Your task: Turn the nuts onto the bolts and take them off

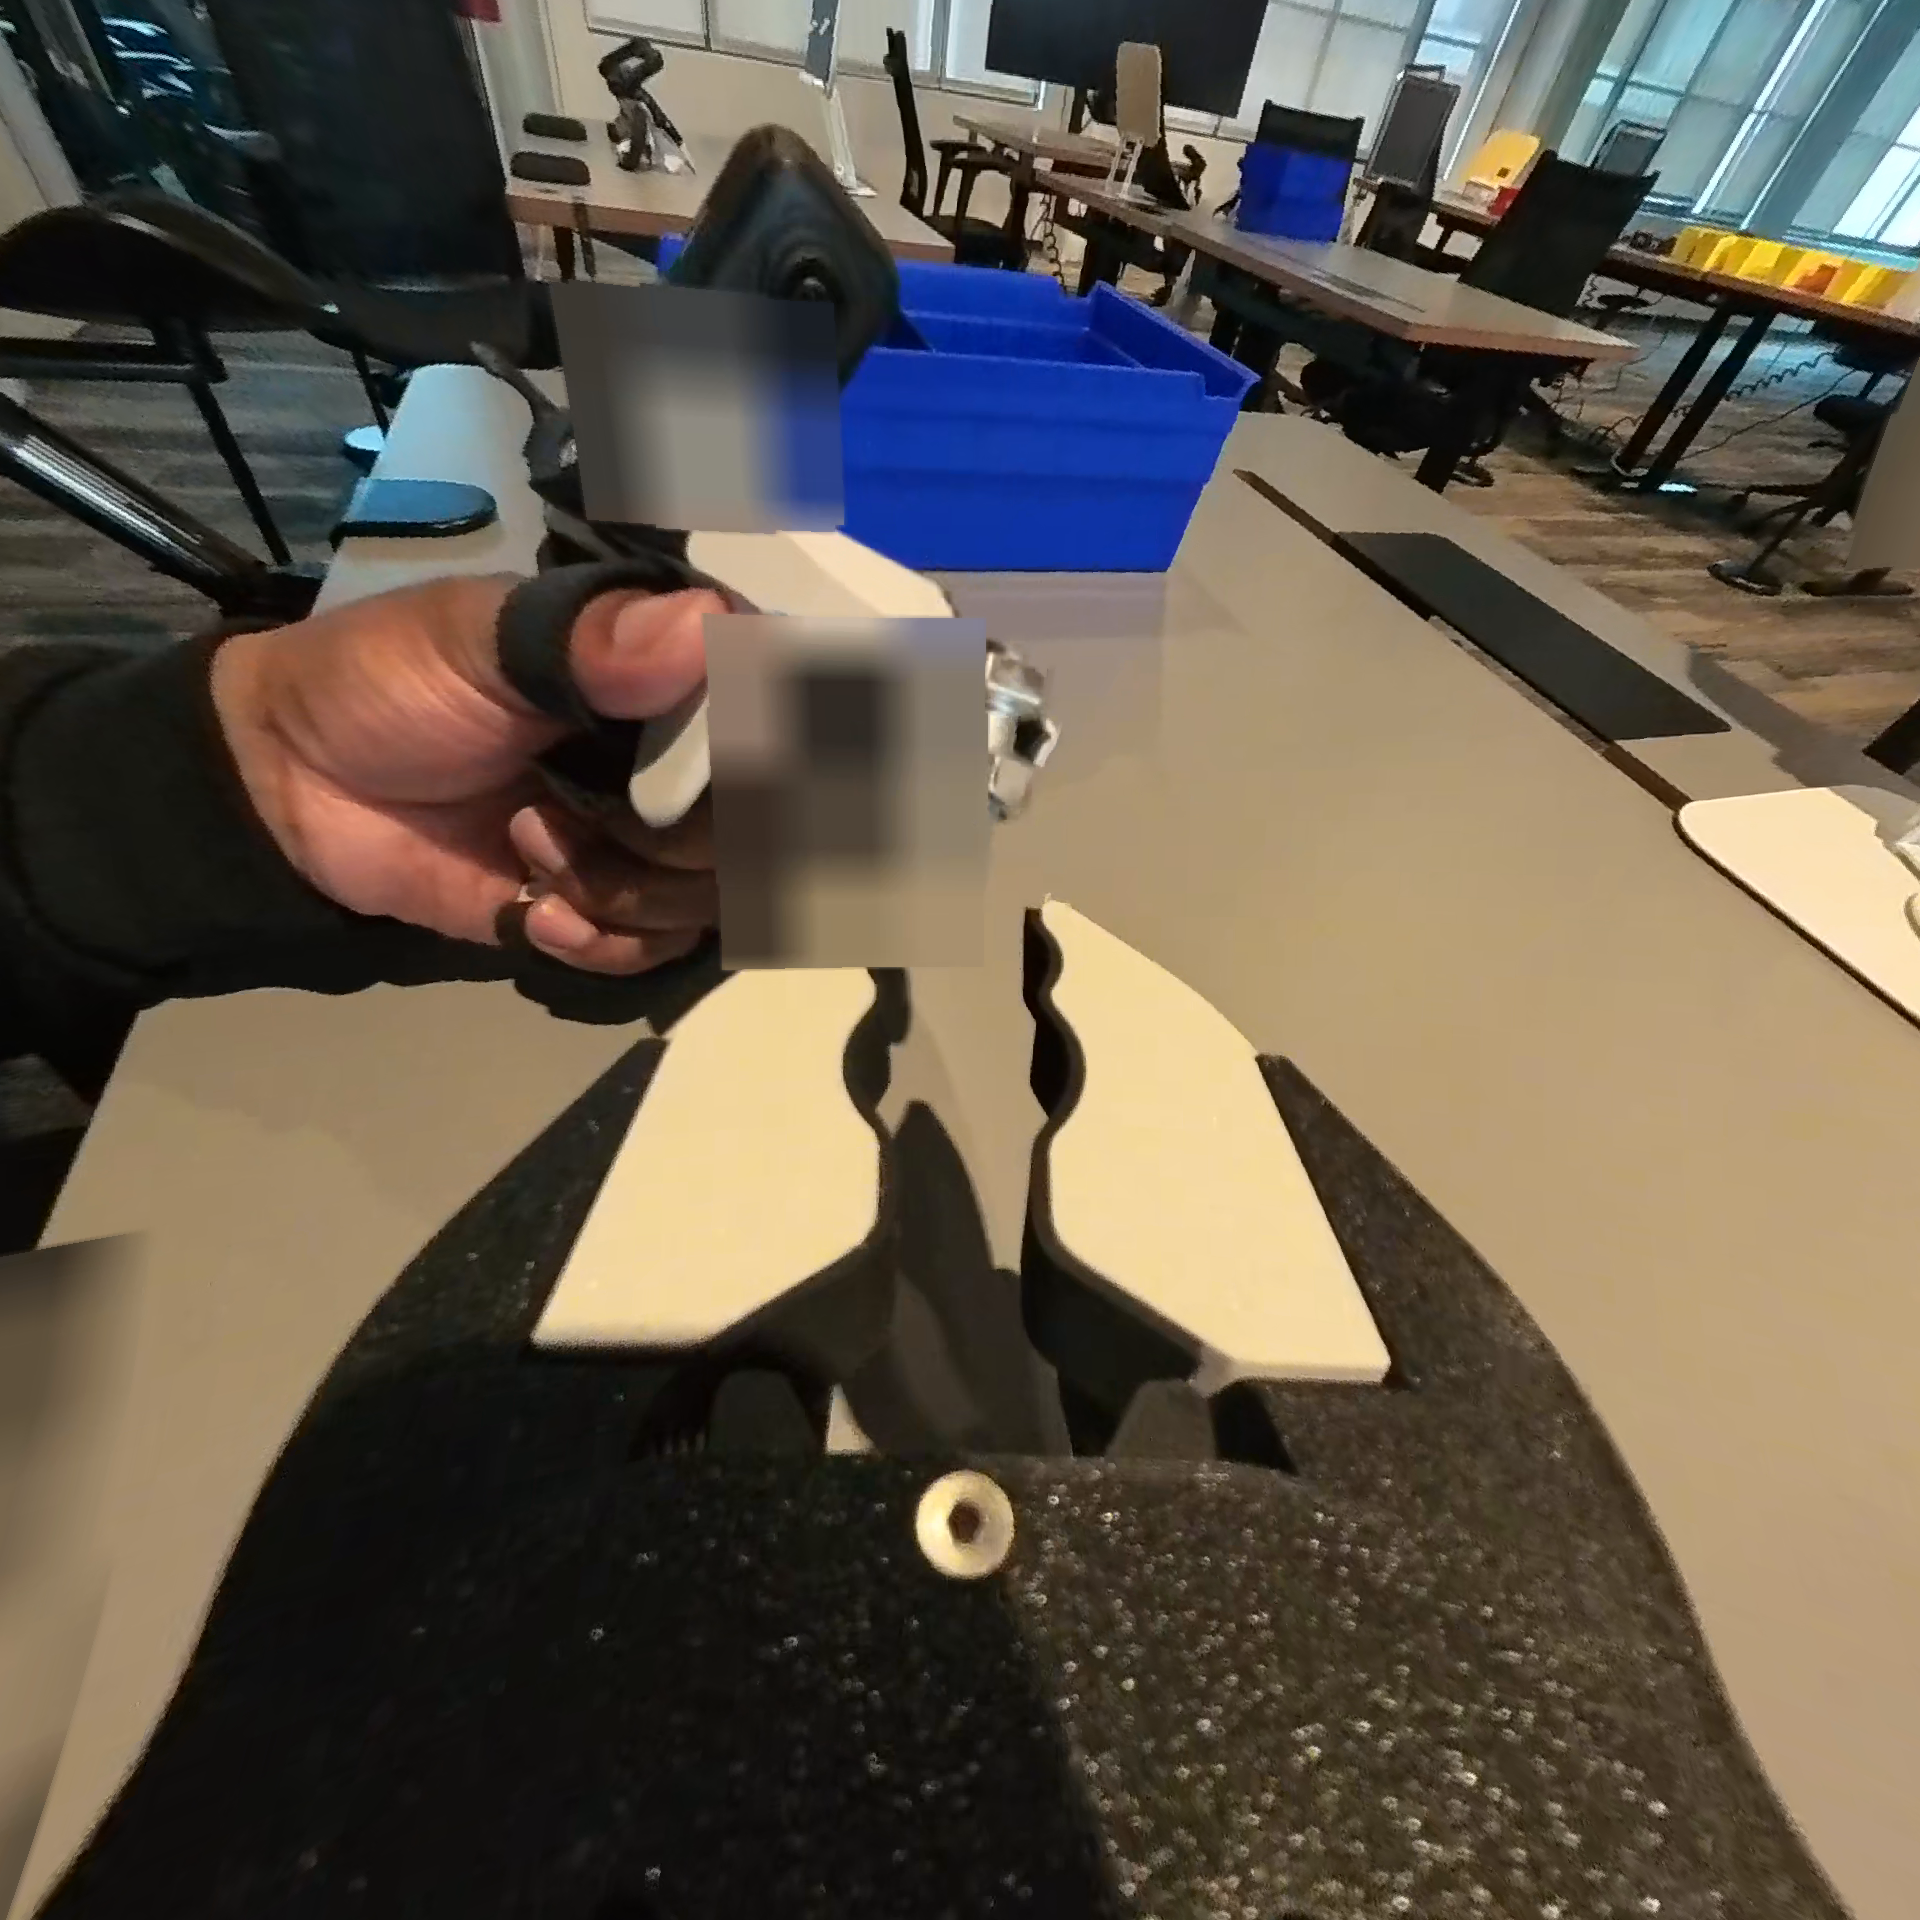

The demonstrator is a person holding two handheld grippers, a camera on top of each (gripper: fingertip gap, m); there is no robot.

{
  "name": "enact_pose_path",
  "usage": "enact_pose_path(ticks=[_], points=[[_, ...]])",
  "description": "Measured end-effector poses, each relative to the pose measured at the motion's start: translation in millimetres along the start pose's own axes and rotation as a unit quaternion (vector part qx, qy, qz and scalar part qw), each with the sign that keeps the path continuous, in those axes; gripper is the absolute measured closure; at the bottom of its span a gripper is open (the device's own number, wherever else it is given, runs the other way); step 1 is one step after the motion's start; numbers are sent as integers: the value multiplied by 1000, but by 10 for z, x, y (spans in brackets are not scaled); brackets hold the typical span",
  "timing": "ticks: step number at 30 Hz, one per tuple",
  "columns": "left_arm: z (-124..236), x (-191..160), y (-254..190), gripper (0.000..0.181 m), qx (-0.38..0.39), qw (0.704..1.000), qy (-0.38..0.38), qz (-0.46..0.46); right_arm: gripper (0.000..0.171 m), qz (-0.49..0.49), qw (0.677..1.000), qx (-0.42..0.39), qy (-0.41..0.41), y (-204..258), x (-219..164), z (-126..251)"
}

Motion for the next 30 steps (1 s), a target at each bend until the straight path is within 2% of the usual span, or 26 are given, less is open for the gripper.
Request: enact_pose_path(ticks=[8,14,19,30], points=[[-20,-17,-14,164,17,999,18,-25,150,-13,1000,2,-2,-10,-2,0],[-34,-31,-21,164,20,999,28,-33,161,-14,1000,8,-4,-2,6,6],[-40,-39,-14,164,20,999,29,-31,161,-10,1000,7,3,-5,-2,8],[-50,-6,-46,160,-27,1000,-3,-11,162,36,999,-12,4,14,53,45]])
Point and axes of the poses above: each gripper's, where its closed fingertips meet, z back along the fingers, x out of its top, y = z × x across the jaws, the point moved 7 cm from there along z, back along the fingers, and after that the axes turned 3 degrees about -y, right-handed, at the moved point
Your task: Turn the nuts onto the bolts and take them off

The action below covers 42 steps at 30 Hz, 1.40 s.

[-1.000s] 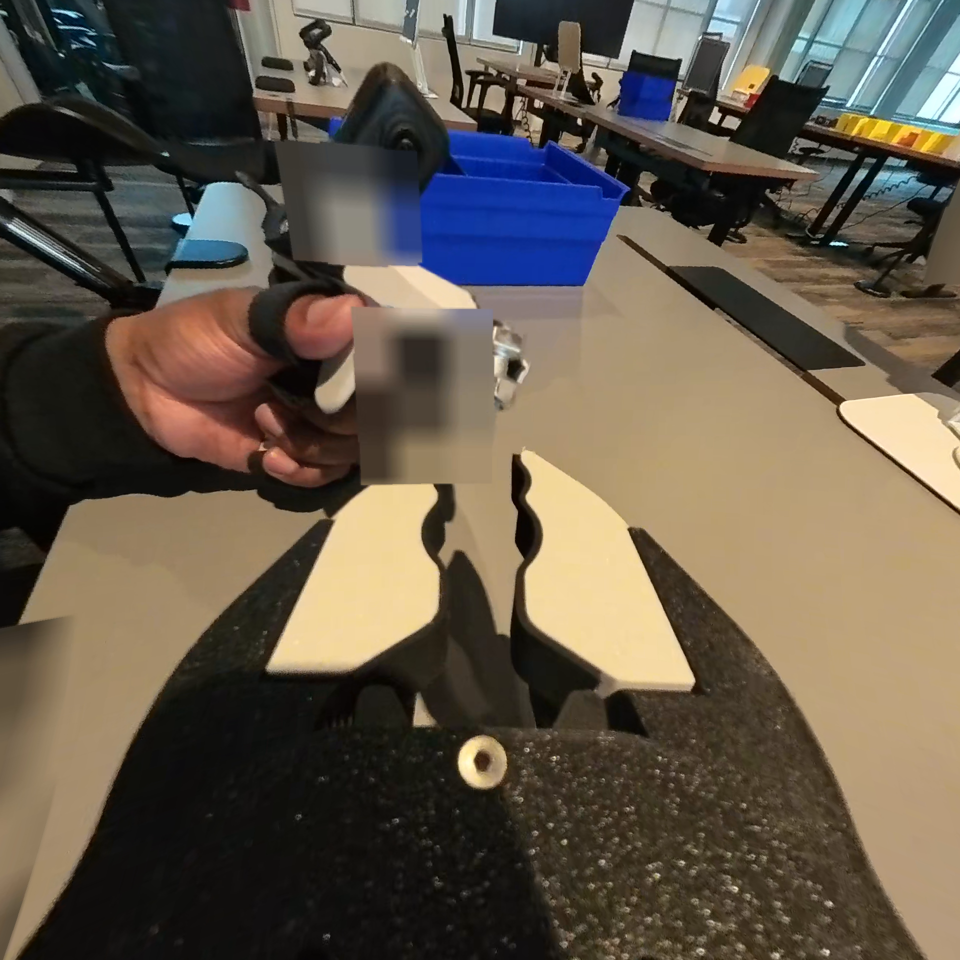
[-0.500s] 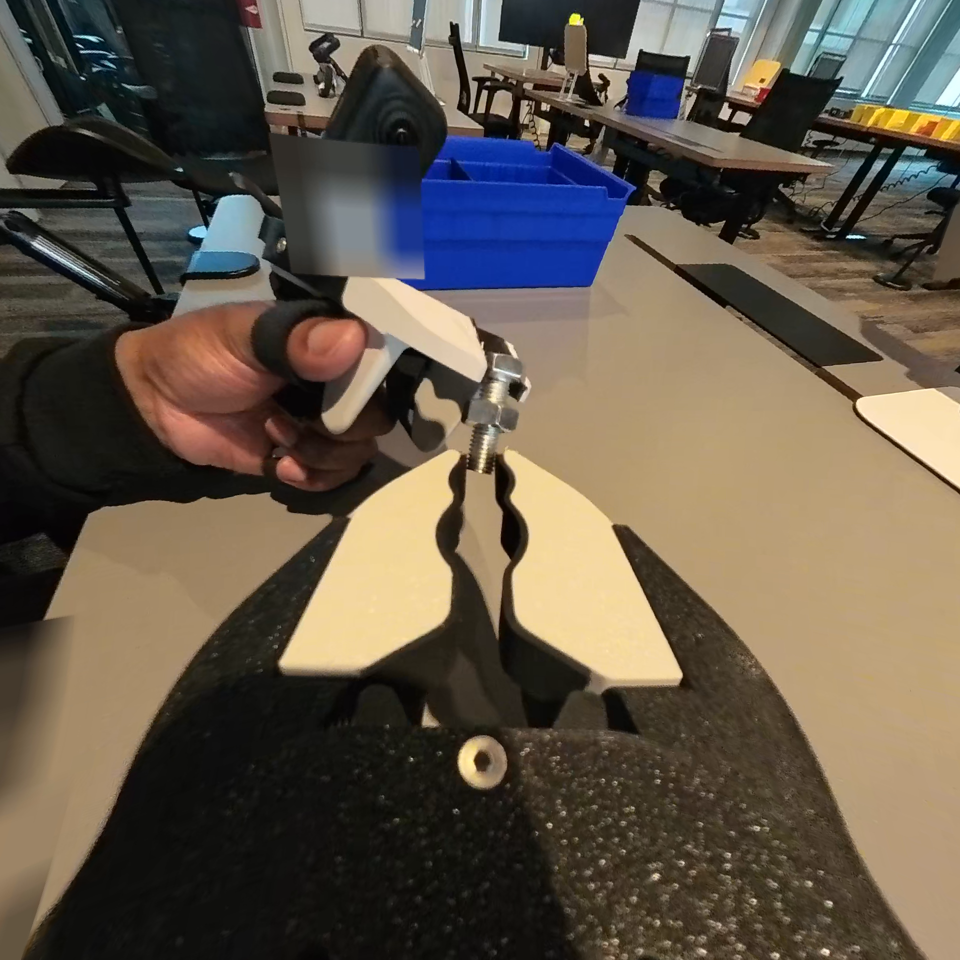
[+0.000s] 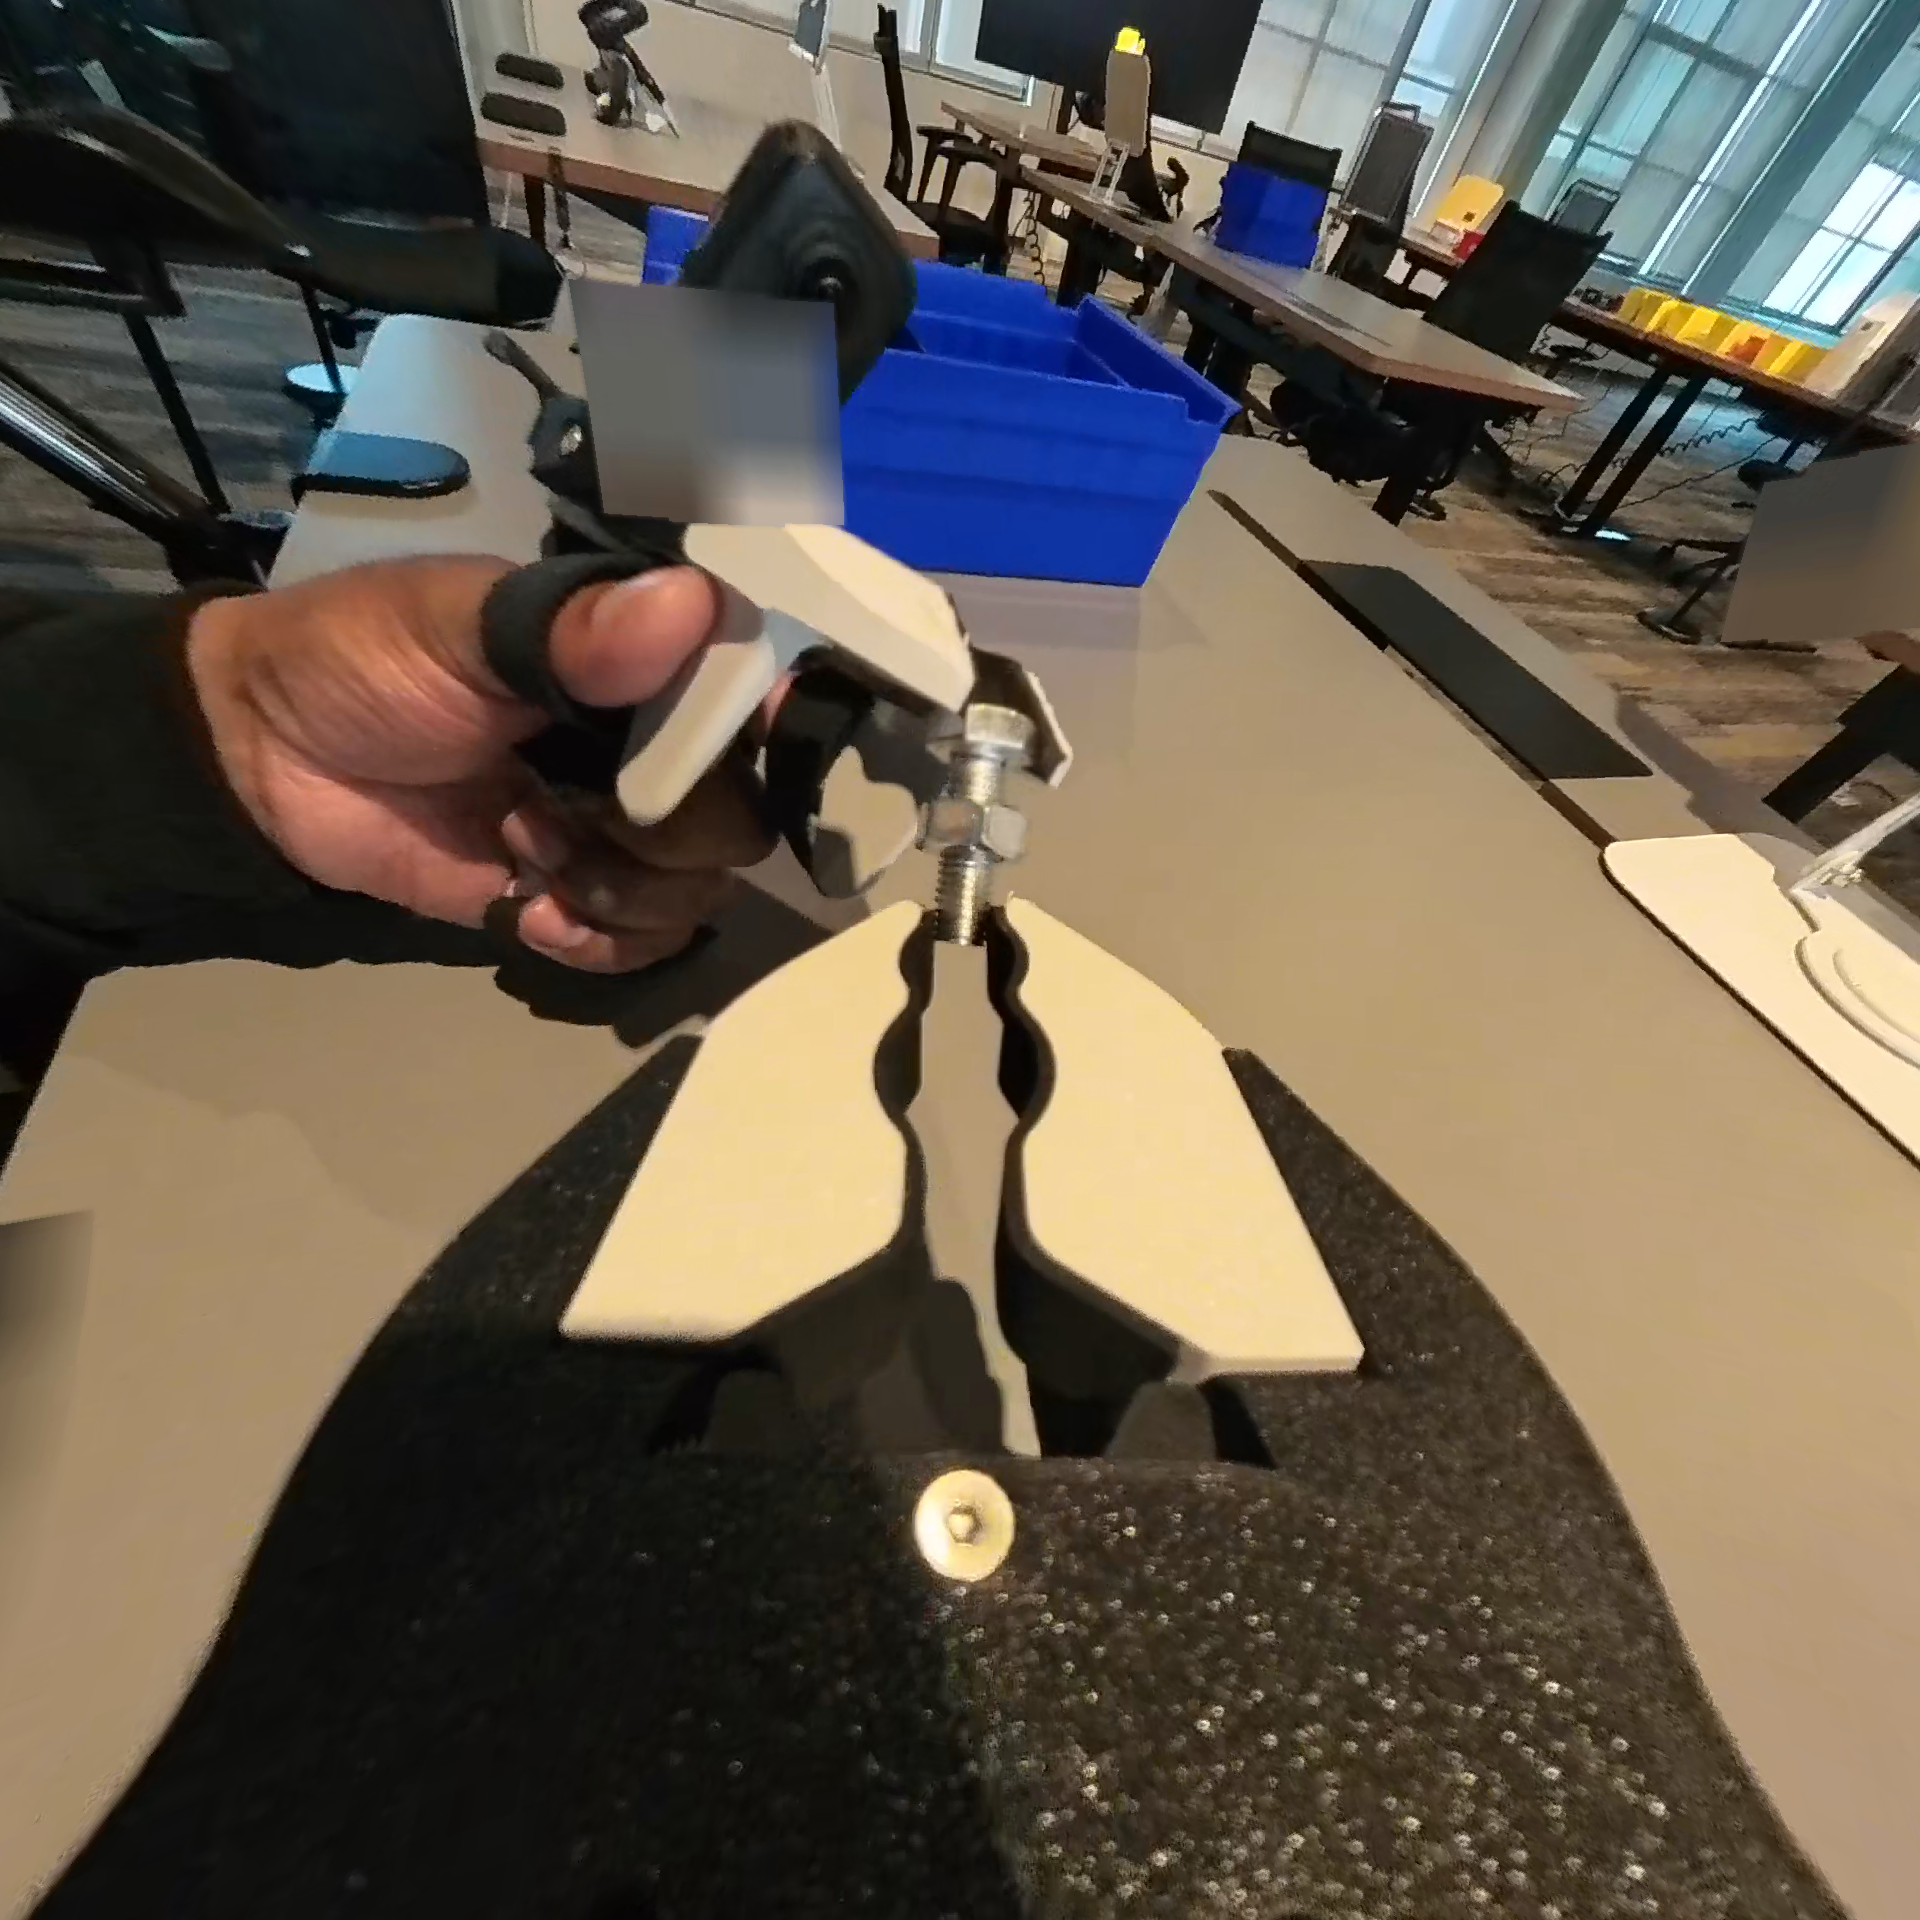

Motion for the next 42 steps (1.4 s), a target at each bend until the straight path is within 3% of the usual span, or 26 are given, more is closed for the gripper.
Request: enact_pose_path(ticks=[13,18,21,25,31,37,42], points=[[67,113,-41,156,-24,998,-58,-8,162,20,999,-45,-17,-72,163,172],[31,74,-34,157,-27,999,-38,1,162,92,975,-200,-19,-438,581,914],[-1,42,-36,158,-32,999,-22,6,162,58,957,-283,-15,-809,668,1553],[-23,22,-39,159,-26,1000,-7,-2,162,-40,936,-339,83,-1336,220,2095],[-11,28,-28,160,-15,1000,-5,-10,161,-165,892,-355,228,-1841,-827,2265],[-23,26,-32,162,-22,1000,-2,-4,161,-202,867,-334,309,-1996,-1069,2227],[-26,14,-32,162,-21,1000,2,-5,161,-233,857,-323,327,-2059,-1189,2213]])
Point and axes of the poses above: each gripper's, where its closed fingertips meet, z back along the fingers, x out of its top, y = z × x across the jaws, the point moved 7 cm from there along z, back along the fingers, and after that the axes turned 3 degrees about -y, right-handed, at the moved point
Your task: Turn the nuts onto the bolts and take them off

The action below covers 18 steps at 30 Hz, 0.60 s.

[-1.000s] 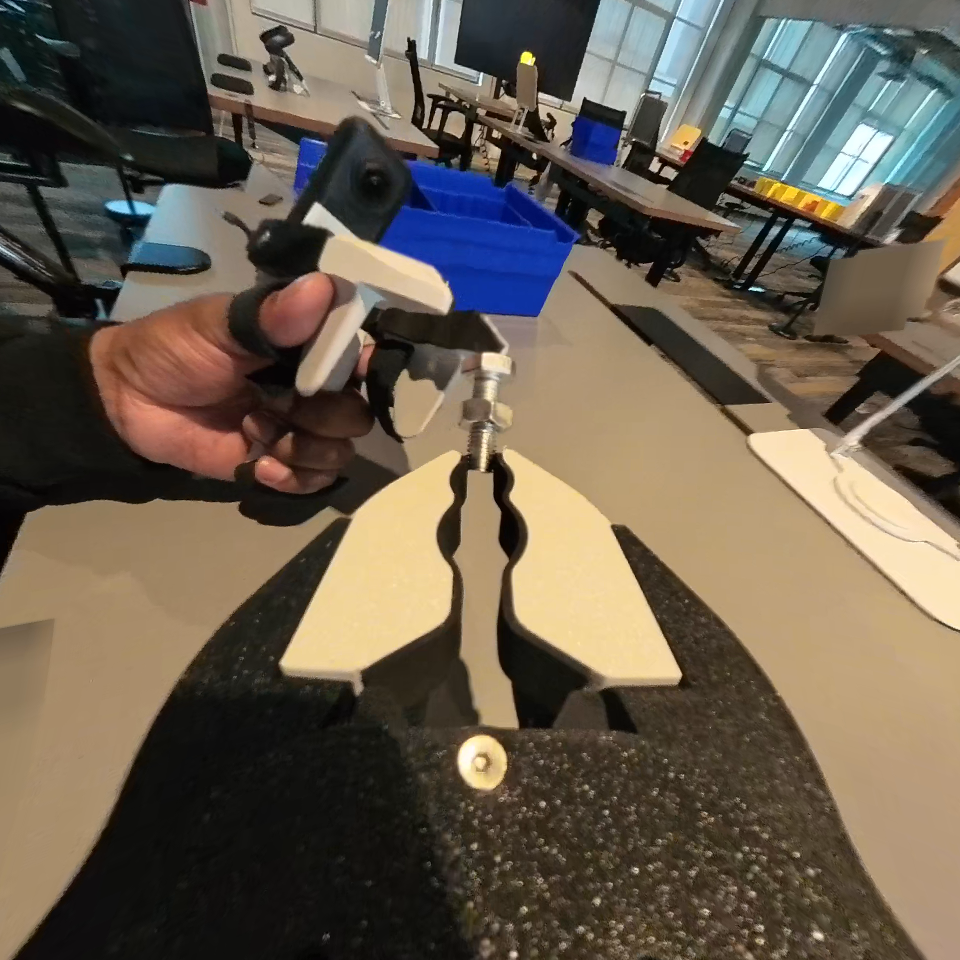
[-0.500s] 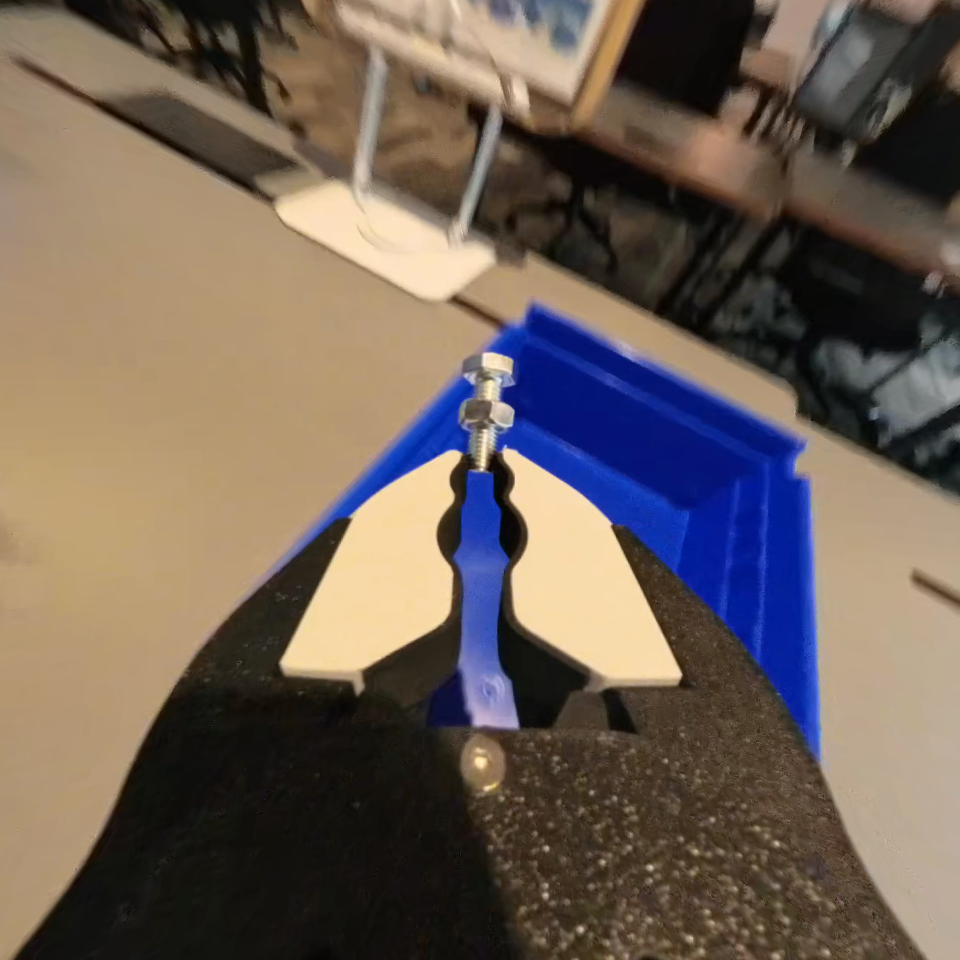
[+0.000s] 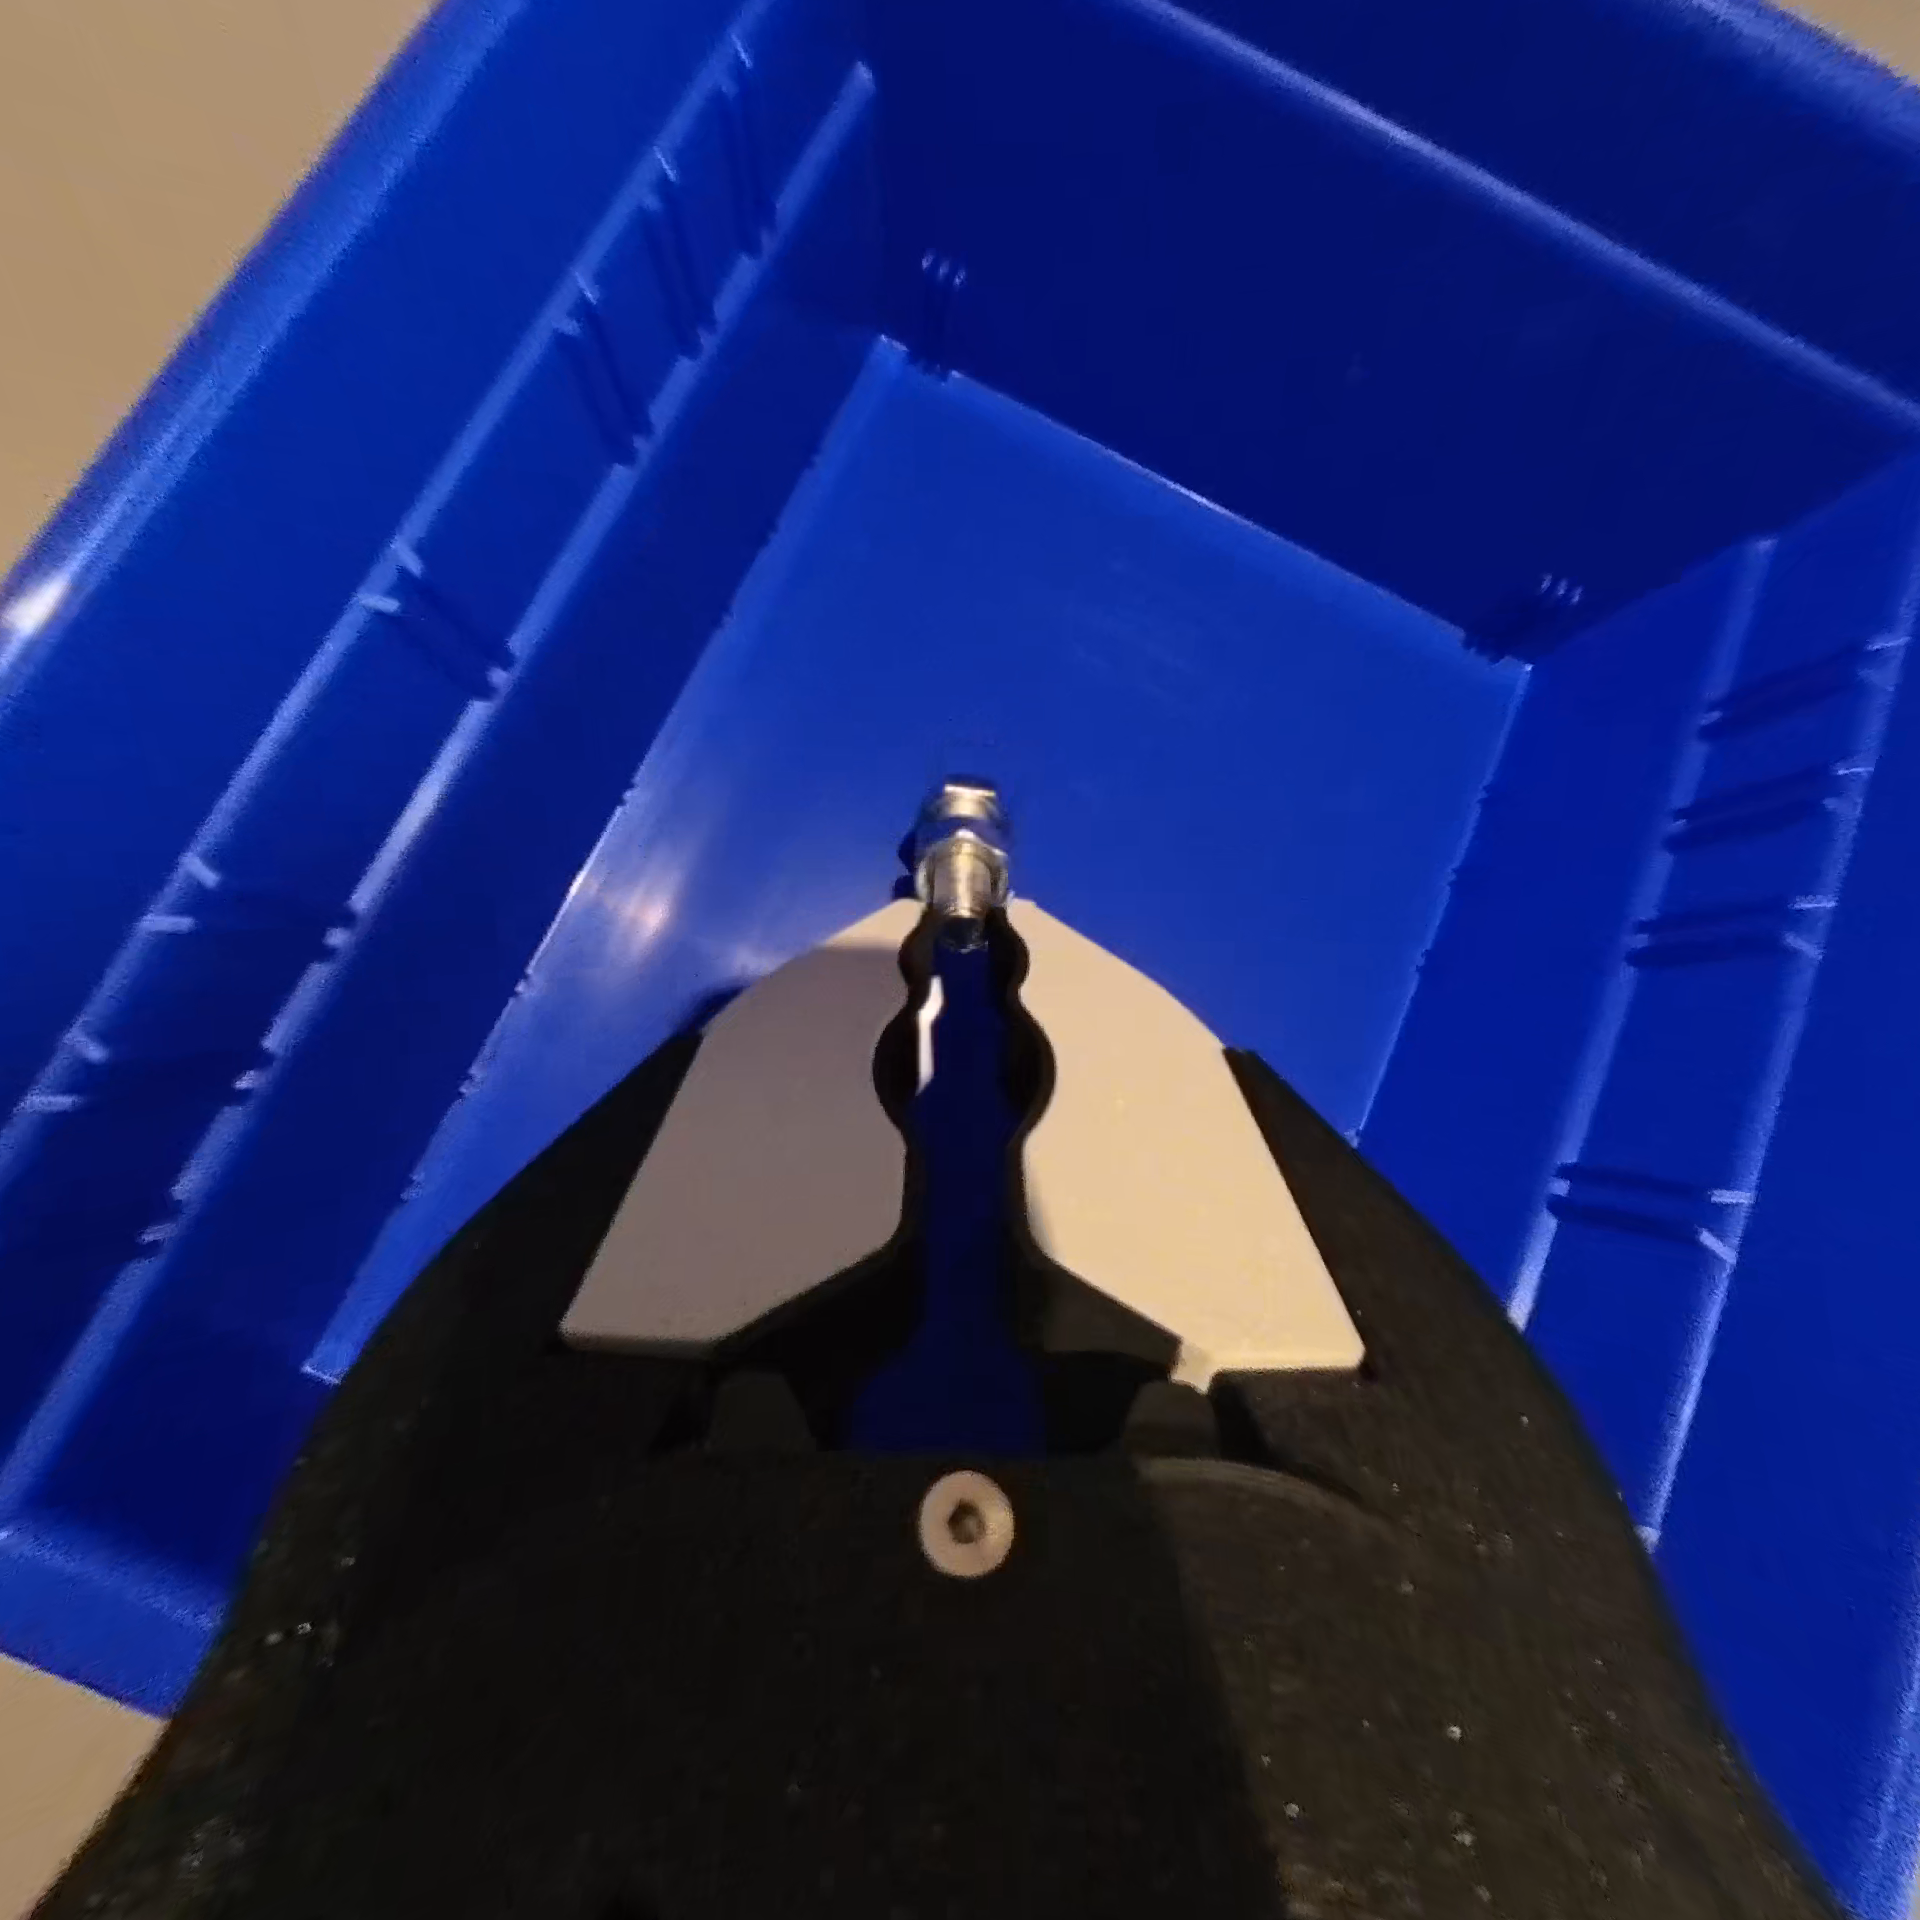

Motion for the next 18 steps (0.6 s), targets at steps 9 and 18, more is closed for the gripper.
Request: enact_pose_path(ticks=[9,18], points=[[-11,-13,7,162,8,1000,9,-6,156,3,999,-32,-6,-42,4,6],[-12,-7,14,161,27,999,14,-22,138,14,989,-126,-76,-67,198,350]])
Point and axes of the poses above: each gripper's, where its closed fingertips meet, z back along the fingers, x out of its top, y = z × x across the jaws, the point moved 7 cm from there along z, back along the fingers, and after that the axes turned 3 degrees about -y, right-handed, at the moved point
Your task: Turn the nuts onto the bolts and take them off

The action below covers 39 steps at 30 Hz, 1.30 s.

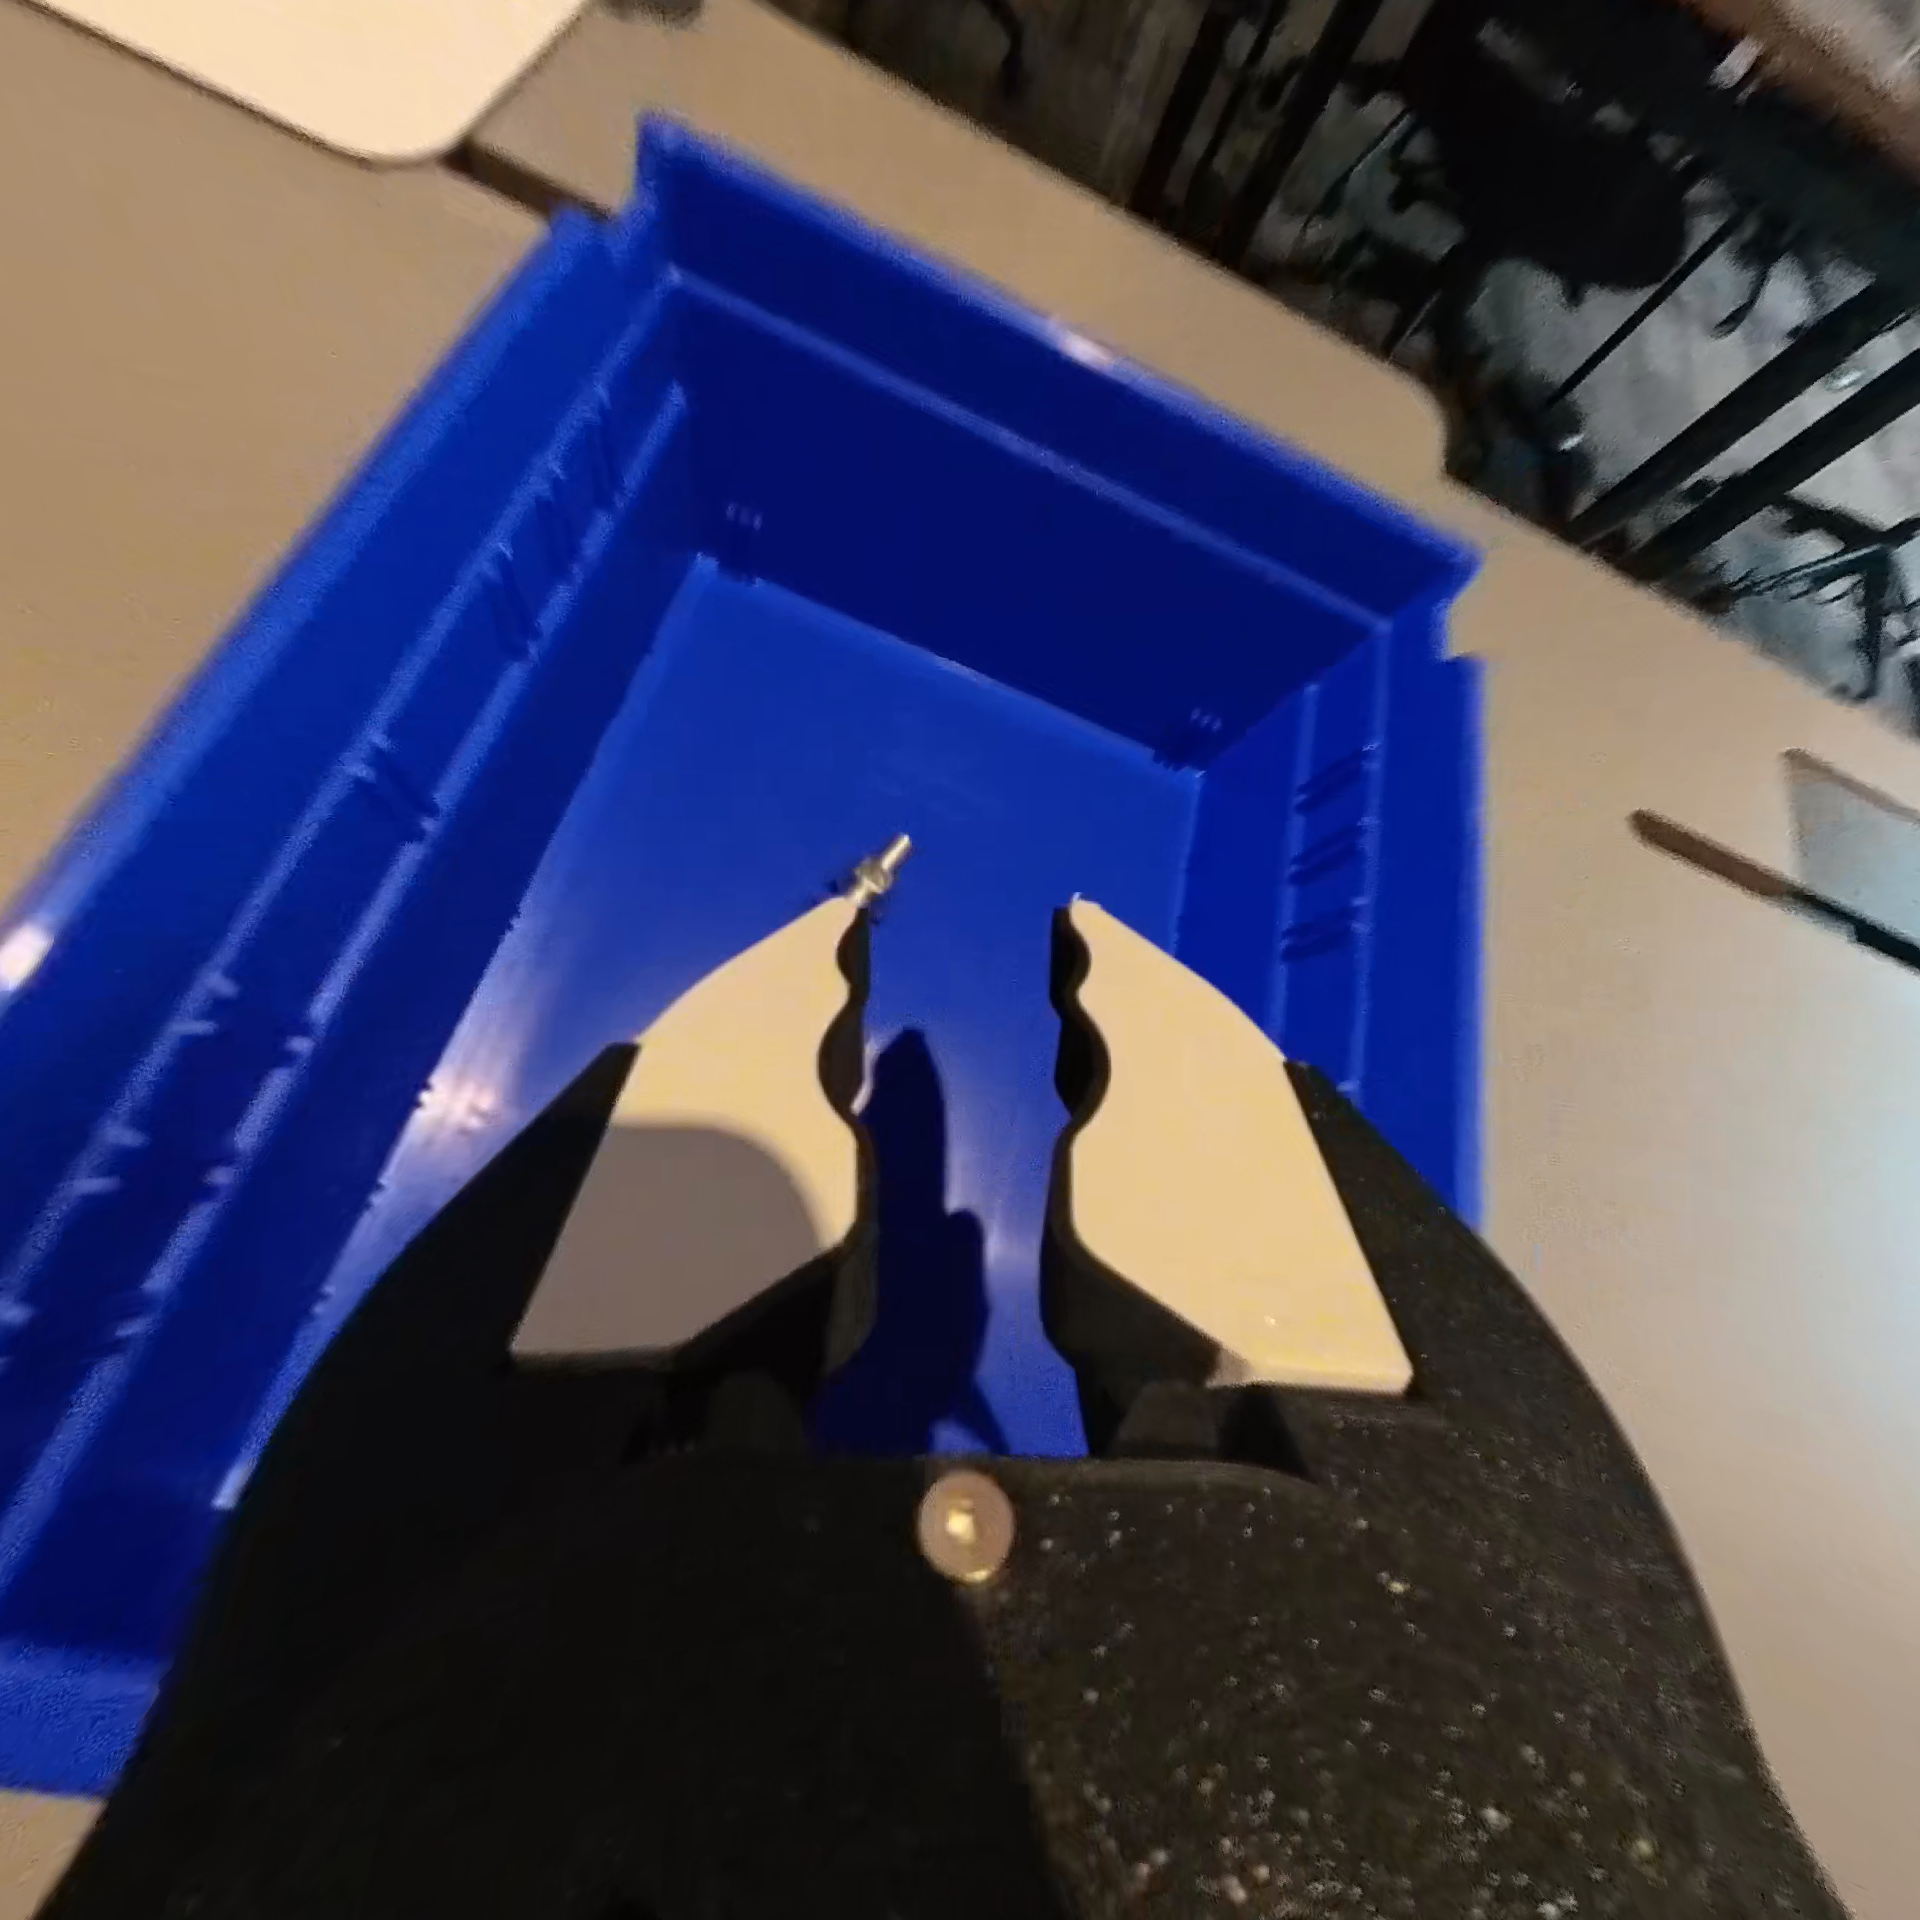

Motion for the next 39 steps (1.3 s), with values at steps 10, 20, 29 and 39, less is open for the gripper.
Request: enact_pose_path(ticks=[10,20,29,39], points=[[28,56,-39,161,45,997,-6,-70,129,98,987,-38,-121,798,788,821],[15,135,-241,158,77,973,-14,-218,127,155,974,37,-161,1989,1093,745],[-83,64,-366,154,151,916,33,-370,126,130,980,76,-128,2373,794,175],[-14,-83,27,158,395,810,193,-387,127,123,980,119,-105,2508,594,-12]])
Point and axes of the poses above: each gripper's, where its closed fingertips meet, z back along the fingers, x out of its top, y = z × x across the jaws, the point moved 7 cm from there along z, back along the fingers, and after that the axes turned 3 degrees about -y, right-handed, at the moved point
